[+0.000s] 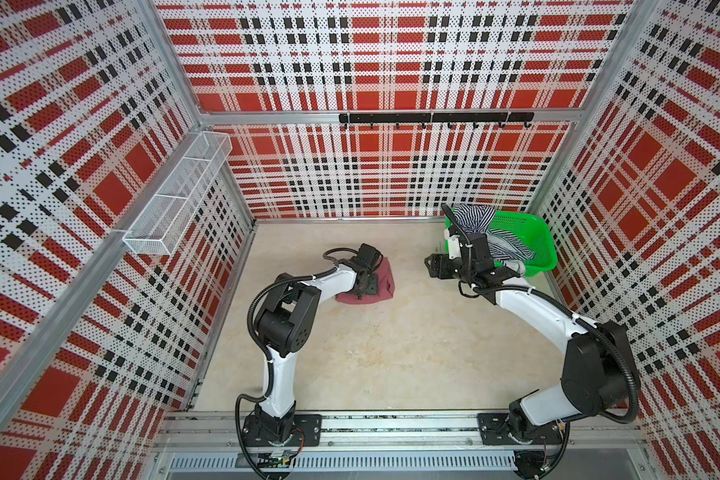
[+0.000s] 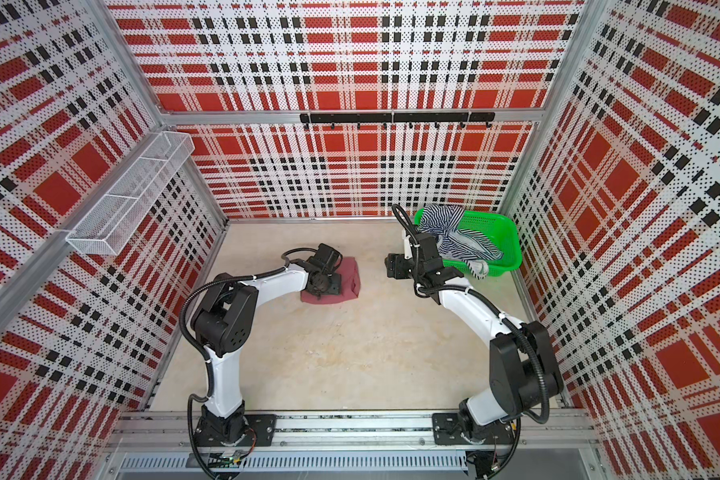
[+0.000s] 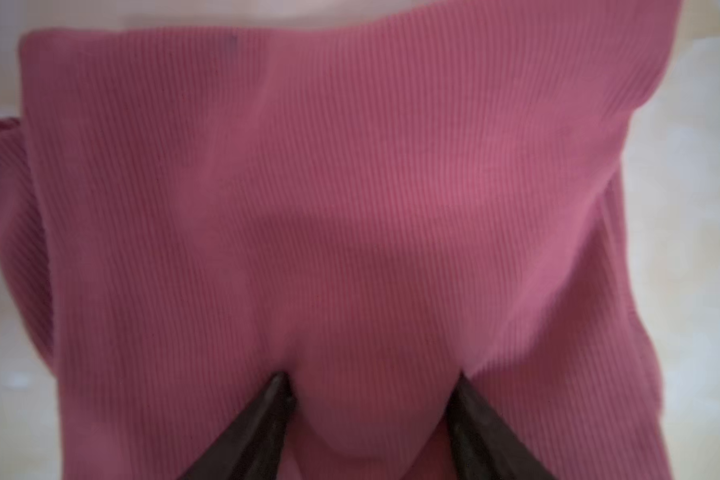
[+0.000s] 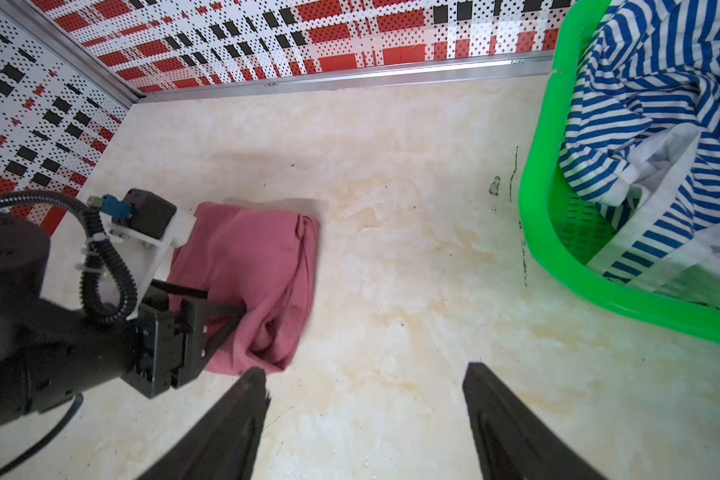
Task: Fold and stack the tank tops
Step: 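Drag the pink top to the far corner with left gripper while right reaches basket, then grasp the striped top in the basket with right gripper while left withdraws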
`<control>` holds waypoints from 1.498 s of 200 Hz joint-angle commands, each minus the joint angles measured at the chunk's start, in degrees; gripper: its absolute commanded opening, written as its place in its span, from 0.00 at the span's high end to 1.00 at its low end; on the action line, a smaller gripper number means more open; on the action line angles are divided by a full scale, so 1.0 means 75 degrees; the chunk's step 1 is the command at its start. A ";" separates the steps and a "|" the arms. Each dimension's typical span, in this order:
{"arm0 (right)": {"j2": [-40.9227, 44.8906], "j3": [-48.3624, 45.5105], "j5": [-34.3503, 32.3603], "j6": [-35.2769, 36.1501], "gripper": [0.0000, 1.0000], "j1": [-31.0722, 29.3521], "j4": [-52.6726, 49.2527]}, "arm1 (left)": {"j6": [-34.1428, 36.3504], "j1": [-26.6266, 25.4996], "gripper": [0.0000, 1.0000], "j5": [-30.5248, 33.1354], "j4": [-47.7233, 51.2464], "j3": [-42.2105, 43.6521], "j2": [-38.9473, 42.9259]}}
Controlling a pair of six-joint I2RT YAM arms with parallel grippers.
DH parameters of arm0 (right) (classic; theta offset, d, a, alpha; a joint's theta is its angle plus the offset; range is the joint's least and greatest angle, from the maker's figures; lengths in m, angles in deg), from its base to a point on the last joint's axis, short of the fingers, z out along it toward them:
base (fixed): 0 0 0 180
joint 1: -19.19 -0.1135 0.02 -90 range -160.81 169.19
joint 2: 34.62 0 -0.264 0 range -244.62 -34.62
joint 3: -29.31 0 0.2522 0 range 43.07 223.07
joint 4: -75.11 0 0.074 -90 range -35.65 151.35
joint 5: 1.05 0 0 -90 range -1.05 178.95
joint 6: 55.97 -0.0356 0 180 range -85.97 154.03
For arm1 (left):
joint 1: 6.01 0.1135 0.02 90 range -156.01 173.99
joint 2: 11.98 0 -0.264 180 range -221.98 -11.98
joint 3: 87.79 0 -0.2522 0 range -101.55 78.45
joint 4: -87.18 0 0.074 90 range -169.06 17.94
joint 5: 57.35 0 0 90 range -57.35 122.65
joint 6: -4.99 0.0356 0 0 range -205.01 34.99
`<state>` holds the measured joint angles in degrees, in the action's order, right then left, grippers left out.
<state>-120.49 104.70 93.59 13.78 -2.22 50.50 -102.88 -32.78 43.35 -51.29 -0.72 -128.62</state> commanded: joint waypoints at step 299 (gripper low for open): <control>-0.1269 0.2607 -0.1086 0.0423 0.00 0.3437 -0.2297 | 0.0321 0.2114 0.17 -0.0331 -0.3531 0.3503 0.5462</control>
<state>-122.26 118.14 88.45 14.15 21.97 39.66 -91.16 -14.94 43.06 -70.98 17.16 -93.37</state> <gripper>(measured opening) 0.999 0.841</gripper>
